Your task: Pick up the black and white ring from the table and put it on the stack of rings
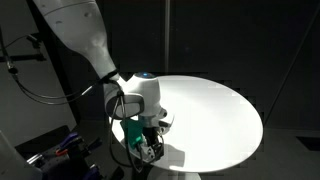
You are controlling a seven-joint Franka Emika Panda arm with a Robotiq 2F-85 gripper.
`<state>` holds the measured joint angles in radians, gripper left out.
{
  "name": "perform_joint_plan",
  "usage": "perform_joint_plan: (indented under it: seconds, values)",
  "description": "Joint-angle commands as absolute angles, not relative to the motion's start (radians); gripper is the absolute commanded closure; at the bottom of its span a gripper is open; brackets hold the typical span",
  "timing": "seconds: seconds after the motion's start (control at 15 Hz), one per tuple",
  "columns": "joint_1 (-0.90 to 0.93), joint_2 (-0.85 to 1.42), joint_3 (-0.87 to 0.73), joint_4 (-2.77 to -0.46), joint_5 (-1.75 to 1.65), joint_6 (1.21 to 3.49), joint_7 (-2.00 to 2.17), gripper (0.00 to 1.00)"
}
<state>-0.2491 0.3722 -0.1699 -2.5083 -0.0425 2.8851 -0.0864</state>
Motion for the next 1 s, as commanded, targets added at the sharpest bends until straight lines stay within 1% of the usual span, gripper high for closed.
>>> perform_joint_plan:
  seconds: [0.0,0.07,0.27,0.93]
  values:
    - [-0.274,0.374,-0.148,-2.497,-0.011,2.888,-0.120,0.50]
    - [-0.271,0.361,-0.153,-2.499,-0.010,2.882,-0.116,0.56]
    - [-0.255,0.313,-0.162,-2.513,-0.016,2.874,-0.107,0.59]
    - [-0.197,0.105,-0.200,-2.543,-0.069,2.783,-0.065,0.59]
